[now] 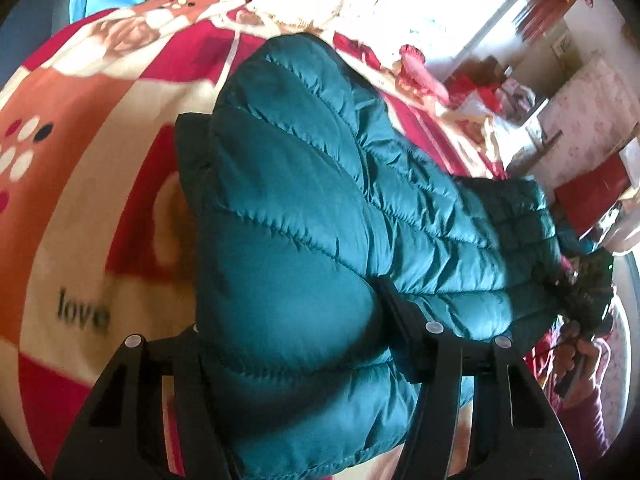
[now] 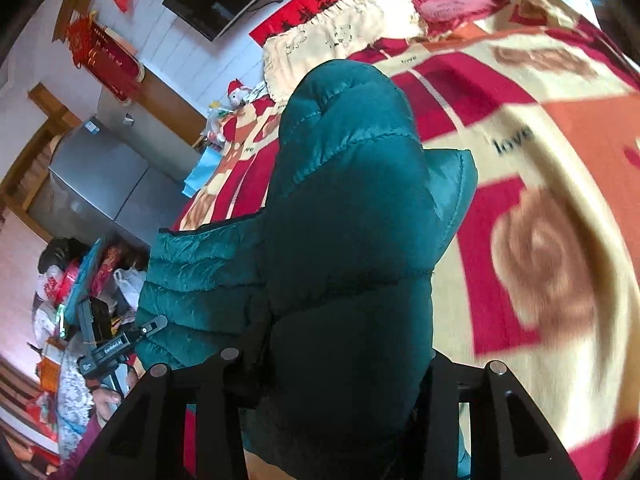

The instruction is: Fold large clothes

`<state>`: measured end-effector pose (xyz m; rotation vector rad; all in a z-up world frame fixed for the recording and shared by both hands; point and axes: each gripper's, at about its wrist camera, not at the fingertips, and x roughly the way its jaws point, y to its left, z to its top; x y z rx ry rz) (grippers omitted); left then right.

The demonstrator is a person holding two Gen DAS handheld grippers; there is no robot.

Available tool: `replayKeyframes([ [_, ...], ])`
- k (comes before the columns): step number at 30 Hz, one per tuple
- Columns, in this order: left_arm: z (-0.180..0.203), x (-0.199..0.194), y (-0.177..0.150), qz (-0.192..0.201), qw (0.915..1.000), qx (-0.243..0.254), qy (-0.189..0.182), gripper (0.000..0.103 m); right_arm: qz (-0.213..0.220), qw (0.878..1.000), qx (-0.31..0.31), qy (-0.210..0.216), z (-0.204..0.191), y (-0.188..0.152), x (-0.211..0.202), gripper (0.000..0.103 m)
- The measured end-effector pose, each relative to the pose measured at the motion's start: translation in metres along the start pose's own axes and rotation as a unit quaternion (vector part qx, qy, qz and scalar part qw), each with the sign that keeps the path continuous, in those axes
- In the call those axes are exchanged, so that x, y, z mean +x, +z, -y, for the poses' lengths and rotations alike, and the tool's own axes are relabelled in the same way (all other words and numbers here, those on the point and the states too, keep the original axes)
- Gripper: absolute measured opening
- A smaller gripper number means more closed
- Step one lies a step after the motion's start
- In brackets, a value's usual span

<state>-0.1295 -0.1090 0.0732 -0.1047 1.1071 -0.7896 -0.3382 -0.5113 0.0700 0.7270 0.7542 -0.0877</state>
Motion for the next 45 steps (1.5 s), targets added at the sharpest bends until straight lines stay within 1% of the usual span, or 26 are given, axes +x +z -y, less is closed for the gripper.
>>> replayKeyframes([
  [1, -0.001, 0.002, -0.006, -0.005, 1.0000, -0.003, 0.007, 0.062, 0.000, 1.000, 0.003, 0.001, 0.002, -0.006, -0.004, 0.043],
  [2, -0.003, 0.005, -0.009, -0.005, 0.9999, -0.007, 0.014, 0.071, -0.001, 1.000, 0.007, -0.002, 0.004, -0.012, -0.009, 0.044],
  [3, -0.006, 0.007, -0.012, -0.001, 0.9997, -0.014, 0.020, 0.075, -0.002, 1.000, 0.012, -0.012, 0.008, -0.017, -0.009, 0.051],
  [4, -0.008, 0.010, -0.014, 0.003, 0.9994, -0.023, 0.025, 0.082, -0.005, 0.999, 0.018, -0.028, 0.013, -0.020, -0.007, 0.056],
  [6, -0.010, 0.010, -0.015, 0.011, 0.9988, -0.040, 0.025, 0.082, -0.020, 0.995, 0.038, -0.085, 0.026, -0.027, 0.003, 0.068],
  [7, -0.008, 0.008, -0.016, 0.013, 0.9985, -0.044, 0.030, 0.082, -0.023, 0.994, 0.048, -0.095, 0.031, -0.028, 0.005, 0.069],
  [9, -0.002, 0.001, -0.019, 0.019, 0.9977, -0.042, 0.049, 0.082, -0.012, 0.993, 0.067, -0.101, 0.033, -0.029, -0.001, 0.071],
  [10, 0.000, -0.002, -0.020, 0.023, 0.9973, -0.039, 0.058, 0.082, -0.006, 0.992, 0.063, -0.112, 0.031, -0.029, -0.006, 0.071],
  [13, 0.016, -0.017, -0.027, 0.042, 0.9938, -0.015, 0.102, 0.082, 0.018, 0.987, 0.015, -0.158, 0.009, -0.034, -0.027, 0.071],
  [15, 0.022, -0.027, -0.034, 0.056, 0.9905, -0.003, 0.126, 0.082, 0.029, 0.984, -0.008, -0.174, -0.001, -0.039, -0.038, 0.071],
  [17, 0.031, -0.034, -0.040, 0.066, 0.9867, 0.011, 0.148, 0.082, 0.043, 0.983, -0.024, -0.177, -0.016, -0.043, -0.047, 0.071],
  [21, 0.042, -0.043, -0.053, 0.086, 0.9837, 0.027, 0.156, 0.082, 0.062, 0.981, -0.059, -0.176, -0.047, -0.058, -0.055, 0.074],
  [22, 0.047, -0.046, -0.057, 0.095, 0.9818, 0.032, 0.161, 0.082, 0.067, 0.980, -0.072, -0.175, -0.056, -0.063, -0.056, 0.074],
  [26, 0.068, -0.053, -0.066, 0.120, 0.9749, 0.056, 0.179, 0.082, 0.073, 0.978, -0.108, -0.160, -0.089, -0.075, -0.045, 0.079],
  [30, 0.084, -0.055, -0.073, 0.126, 0.9715, 0.073, 0.187, 0.082, 0.067, 0.978, -0.134, -0.144, -0.111, -0.093, -0.036, 0.080],
  [36, 0.099, -0.056, -0.080, 0.131, 0.9725, 0.084, 0.173, 0.082, 0.072, 0.976, -0.154, -0.137, -0.131, -0.112, -0.027, 0.081],
  [41, 0.110, -0.057, -0.087, 0.146, 0.9690, 0.089, 0.179, 0.082, 0.073, 0.973, -0.167, -0.144, -0.141, -0.121, -0.019, 0.081],
  [45, 0.116, -0.056, -0.091, 0.155, 0.9640, 0.098, 0.192, 0.082, 0.073, 0.969, -0.180, -0.155, -0.149, -0.127, -0.012, 0.083],
])
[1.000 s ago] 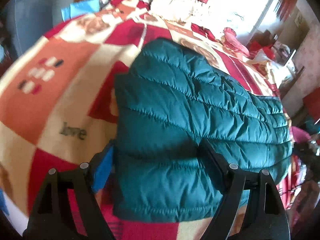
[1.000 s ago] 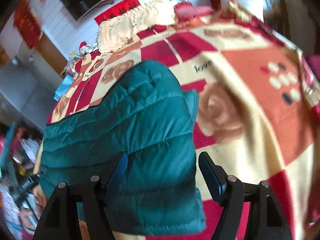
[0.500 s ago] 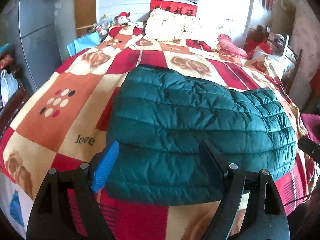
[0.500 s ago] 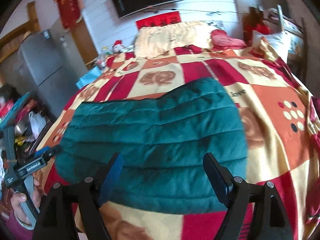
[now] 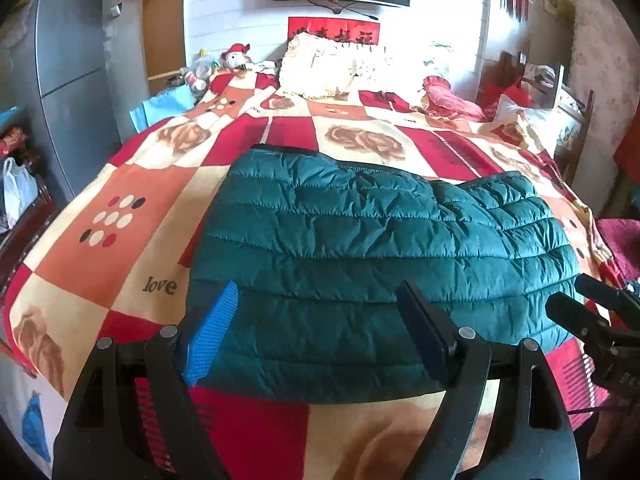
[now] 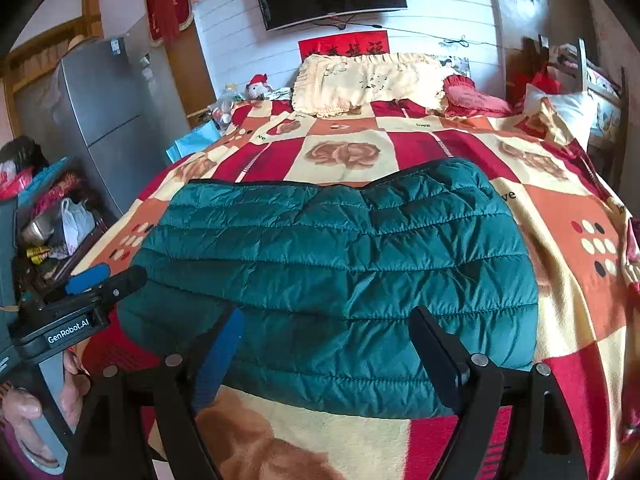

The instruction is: Fold large clothes

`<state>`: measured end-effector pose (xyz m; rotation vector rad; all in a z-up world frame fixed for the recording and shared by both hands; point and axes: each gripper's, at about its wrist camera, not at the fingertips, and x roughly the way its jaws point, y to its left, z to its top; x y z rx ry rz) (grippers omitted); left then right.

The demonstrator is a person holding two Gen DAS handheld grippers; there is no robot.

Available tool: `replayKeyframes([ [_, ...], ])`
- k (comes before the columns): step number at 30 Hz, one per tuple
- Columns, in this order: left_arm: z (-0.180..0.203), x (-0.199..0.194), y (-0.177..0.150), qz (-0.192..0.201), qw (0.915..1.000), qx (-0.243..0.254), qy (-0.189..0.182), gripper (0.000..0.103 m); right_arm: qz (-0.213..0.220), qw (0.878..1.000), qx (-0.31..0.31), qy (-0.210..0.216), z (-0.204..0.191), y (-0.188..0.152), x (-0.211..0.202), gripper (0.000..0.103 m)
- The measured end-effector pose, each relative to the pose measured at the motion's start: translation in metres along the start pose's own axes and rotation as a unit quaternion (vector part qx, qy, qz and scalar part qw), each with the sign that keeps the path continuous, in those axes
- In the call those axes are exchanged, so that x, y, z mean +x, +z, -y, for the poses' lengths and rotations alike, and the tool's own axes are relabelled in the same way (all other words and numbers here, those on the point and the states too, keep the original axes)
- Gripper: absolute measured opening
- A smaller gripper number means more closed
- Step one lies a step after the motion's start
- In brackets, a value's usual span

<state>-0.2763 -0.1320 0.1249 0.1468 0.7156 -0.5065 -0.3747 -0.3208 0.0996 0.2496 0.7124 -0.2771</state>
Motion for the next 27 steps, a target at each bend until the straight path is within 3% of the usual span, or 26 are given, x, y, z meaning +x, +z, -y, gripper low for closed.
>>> replayKeyframes([
  [7, 0.002, -0.003, -0.002, 0.013, 0.9999, -0.001, 0.008, 0.082, 0.010, 1.000, -0.012, -0.016, -0.015, -0.002, 0.002, 0.088],
  [20, 0.003, -0.004, -0.006, 0.021, 0.9995, 0.001, 0.024, 0.082, -0.005, 1.000, 0.010, 0.029, -0.031, -0.003, 0.009, 0.089],
  [27, 0.003, -0.001, -0.007, 0.019, 0.9995, 0.002, 0.024, 0.082, 0.001, 1.000, 0.008, 0.017, -0.032, -0.001, 0.010, 0.089],
])
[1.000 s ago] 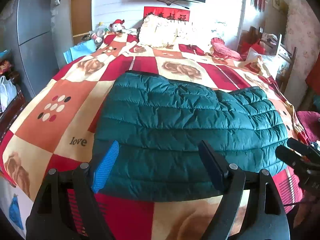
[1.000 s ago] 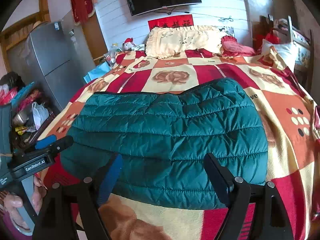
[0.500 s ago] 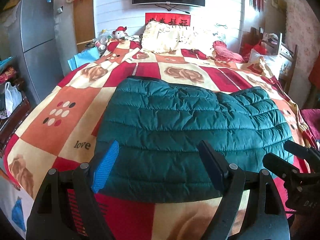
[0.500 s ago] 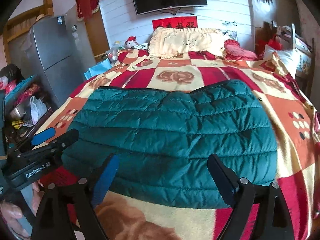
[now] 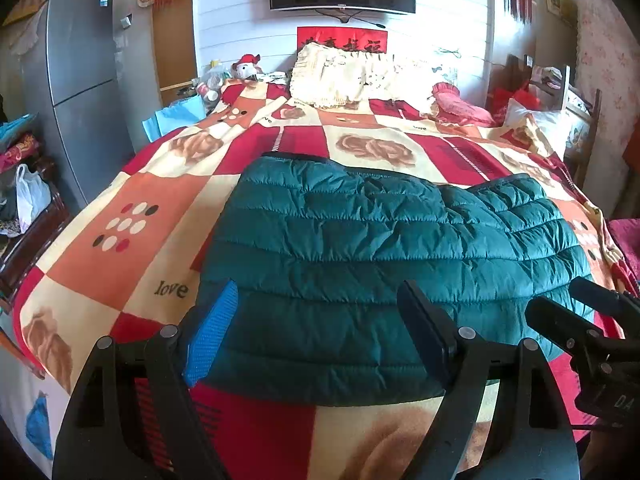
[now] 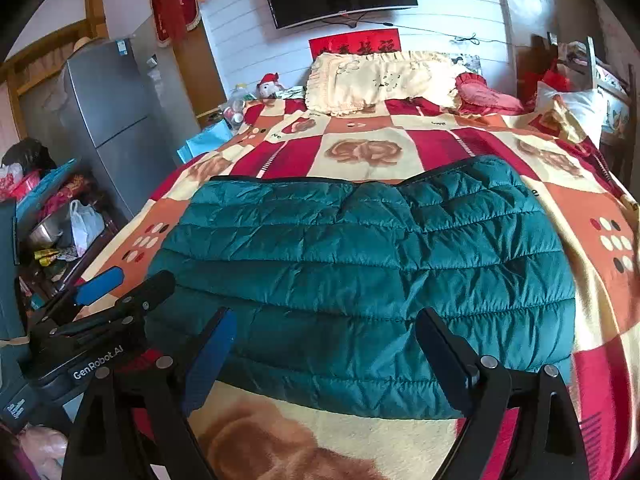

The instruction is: Fold large clothes

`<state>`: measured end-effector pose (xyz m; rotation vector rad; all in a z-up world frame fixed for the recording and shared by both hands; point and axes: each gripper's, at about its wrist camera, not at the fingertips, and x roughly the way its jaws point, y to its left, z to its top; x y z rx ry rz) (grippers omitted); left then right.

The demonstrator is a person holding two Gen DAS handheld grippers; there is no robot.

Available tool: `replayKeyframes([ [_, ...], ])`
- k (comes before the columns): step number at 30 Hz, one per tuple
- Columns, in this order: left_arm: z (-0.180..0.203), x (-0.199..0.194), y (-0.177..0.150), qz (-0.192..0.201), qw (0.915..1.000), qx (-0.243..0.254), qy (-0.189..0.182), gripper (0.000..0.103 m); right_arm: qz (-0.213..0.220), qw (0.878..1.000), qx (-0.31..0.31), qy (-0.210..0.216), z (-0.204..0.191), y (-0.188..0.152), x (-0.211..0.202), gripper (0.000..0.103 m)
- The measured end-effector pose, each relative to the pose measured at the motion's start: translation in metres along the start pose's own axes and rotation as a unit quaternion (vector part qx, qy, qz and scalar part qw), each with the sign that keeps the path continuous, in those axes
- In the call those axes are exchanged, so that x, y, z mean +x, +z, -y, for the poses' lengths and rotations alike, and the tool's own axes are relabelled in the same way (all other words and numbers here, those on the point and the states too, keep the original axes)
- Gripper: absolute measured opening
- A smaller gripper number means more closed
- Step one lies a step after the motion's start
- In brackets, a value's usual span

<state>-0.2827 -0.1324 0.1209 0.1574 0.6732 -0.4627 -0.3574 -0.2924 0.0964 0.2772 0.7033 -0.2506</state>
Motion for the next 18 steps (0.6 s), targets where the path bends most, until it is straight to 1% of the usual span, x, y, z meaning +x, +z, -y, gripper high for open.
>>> replayKeyframes([
  [5, 0.0026, -0.0004, 0.0010, 0.003, 1.0000, 0.001, 0.000, 0.082, 0.005, 1.000, -0.002, -0.009, 0.0011, 0.0005, -0.0003, 0.090],
  [18, 0.0061, 0.0011, 0.0022, 0.005, 1.0000, 0.006, 0.001, 0.082, 0.007, 1.000, 0.004, -0.016, 0.0083, 0.0013, 0.0010, 0.090],
])
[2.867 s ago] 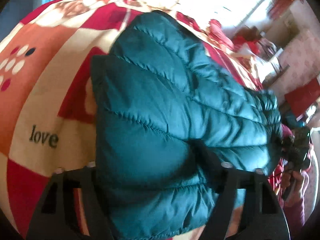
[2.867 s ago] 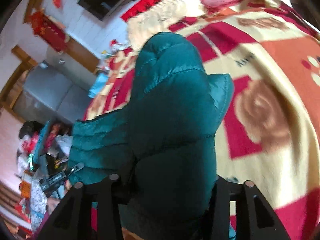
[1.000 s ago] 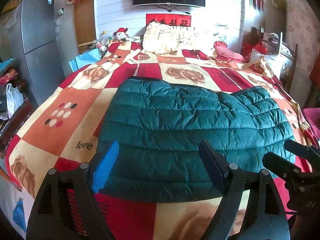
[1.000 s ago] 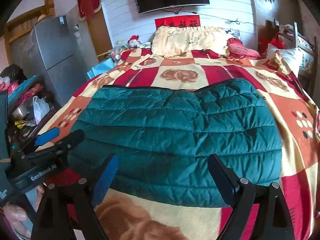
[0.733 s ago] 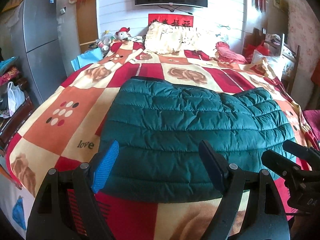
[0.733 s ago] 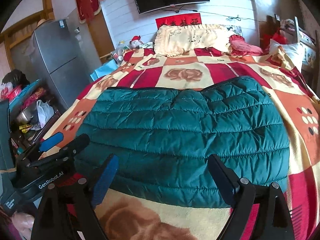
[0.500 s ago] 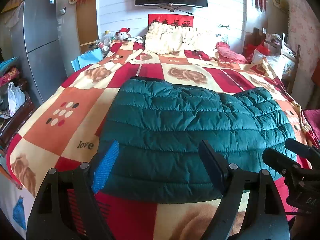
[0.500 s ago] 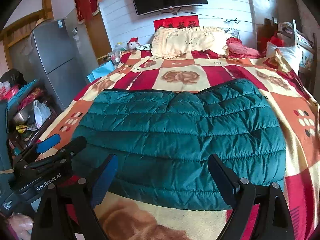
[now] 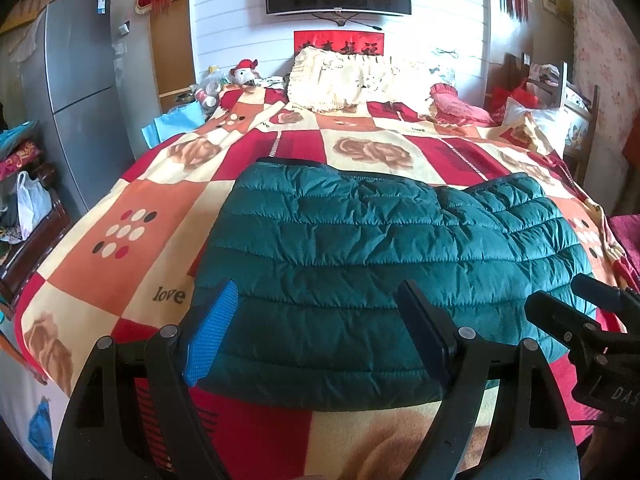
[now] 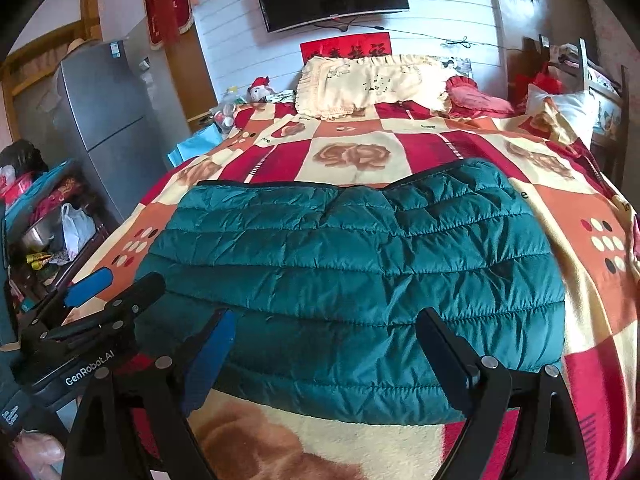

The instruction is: Fold large clothes

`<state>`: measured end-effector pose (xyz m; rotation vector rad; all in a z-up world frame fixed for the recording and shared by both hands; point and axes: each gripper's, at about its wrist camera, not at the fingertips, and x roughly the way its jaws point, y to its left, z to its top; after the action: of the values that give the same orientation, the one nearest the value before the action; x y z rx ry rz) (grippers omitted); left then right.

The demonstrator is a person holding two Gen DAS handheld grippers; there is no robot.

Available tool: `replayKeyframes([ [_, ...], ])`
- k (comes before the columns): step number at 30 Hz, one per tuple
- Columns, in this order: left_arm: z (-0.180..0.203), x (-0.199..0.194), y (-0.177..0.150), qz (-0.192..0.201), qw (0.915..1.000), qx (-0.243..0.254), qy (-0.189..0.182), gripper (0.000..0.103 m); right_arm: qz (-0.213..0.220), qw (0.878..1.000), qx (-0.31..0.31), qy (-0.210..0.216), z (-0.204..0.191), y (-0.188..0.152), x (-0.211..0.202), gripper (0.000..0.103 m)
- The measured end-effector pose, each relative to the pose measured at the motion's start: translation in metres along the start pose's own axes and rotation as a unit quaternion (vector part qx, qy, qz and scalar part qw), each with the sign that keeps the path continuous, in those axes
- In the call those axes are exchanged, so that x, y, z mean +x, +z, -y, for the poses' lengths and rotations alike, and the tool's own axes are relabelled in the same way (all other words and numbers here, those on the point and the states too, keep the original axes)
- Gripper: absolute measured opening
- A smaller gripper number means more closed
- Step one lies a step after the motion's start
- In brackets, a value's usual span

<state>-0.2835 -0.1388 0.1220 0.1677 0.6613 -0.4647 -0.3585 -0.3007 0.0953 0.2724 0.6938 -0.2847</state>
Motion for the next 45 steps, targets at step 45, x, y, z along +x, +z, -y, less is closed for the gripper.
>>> replayKeyframes([
  [45, 0.014, 0.025, 0.005, -0.014, 0.9998, 0.012, -0.011, 0.082, -0.013, 1.000, 0.016, 0.006, 0.017, 0.008, 0.023, 0.090],
])
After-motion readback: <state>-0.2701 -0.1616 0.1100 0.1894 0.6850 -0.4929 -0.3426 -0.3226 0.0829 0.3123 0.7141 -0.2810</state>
